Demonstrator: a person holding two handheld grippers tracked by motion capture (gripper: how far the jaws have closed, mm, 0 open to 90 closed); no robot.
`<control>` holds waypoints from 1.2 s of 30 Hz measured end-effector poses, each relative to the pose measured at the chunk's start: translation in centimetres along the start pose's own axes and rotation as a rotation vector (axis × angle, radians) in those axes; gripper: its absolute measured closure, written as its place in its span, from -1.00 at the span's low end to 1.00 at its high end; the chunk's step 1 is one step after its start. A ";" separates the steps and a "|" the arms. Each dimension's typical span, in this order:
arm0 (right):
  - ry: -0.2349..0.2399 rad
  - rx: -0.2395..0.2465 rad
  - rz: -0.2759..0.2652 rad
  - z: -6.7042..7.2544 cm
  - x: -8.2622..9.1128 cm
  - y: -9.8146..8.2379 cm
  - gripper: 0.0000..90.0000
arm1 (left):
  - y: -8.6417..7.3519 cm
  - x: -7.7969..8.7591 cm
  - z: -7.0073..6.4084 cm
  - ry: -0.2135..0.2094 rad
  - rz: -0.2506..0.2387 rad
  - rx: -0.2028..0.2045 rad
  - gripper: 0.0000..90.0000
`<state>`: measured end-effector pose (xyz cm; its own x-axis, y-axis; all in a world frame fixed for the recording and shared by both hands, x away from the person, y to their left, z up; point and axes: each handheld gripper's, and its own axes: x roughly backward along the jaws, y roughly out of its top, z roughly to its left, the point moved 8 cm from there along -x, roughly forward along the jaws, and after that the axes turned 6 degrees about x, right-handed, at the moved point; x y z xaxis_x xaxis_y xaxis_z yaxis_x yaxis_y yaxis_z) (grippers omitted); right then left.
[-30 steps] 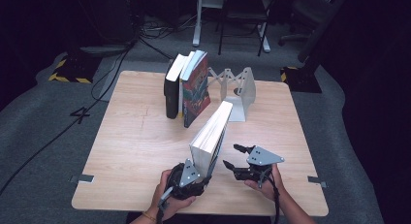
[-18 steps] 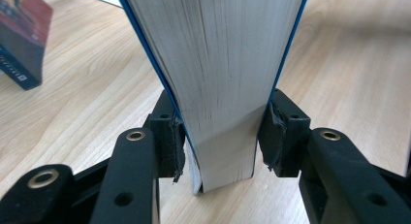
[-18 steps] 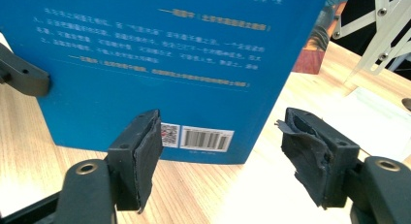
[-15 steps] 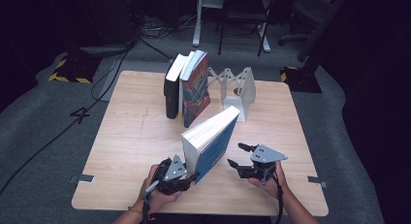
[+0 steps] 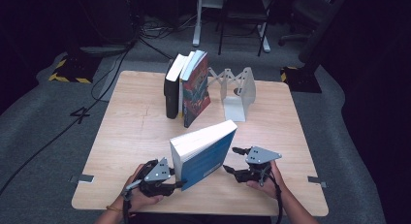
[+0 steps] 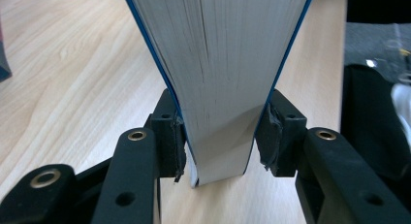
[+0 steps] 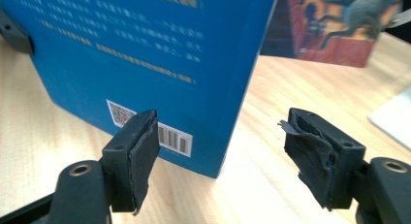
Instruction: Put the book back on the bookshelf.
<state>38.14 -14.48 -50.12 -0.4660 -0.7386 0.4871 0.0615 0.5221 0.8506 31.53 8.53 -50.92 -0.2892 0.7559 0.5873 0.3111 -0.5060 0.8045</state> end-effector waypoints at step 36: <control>0.187 0.163 -0.034 3.6 1.4 2.1 0.10 | -0.5 1.1 1.7 0.110 -0.013 0.063 0.00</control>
<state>34.48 -12.85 -48.38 -0.2930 -0.8152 0.4996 -0.1022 0.5462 0.8314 32.64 10.31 -50.80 -0.3906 0.7103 0.5855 0.3617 -0.4665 0.8072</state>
